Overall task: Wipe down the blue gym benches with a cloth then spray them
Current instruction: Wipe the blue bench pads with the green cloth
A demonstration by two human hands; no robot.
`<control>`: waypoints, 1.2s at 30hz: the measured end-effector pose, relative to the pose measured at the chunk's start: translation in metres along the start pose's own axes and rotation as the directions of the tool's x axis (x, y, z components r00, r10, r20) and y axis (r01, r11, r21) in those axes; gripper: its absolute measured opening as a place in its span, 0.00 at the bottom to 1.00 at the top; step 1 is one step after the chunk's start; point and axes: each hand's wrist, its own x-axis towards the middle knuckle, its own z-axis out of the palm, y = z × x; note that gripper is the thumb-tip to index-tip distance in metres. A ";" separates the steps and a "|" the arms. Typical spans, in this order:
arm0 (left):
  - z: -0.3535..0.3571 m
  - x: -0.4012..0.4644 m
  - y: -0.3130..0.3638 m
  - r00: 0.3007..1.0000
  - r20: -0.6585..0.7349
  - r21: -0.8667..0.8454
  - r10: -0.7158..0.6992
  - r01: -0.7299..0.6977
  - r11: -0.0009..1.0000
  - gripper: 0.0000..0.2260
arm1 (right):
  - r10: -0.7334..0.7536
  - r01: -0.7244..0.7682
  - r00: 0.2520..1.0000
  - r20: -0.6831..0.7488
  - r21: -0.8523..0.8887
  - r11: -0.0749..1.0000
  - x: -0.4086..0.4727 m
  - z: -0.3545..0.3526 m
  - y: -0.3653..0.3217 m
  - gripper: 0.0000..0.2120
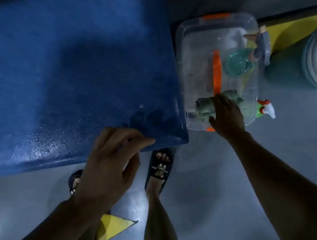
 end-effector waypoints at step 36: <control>-0.046 0.081 0.073 0.942 0.335 -0.587 -0.008 0.215 0.781 0.35 | 0.147 -0.077 0.989 0.009 0.883 0.464 -0.147 -0.212 -0.148 0.13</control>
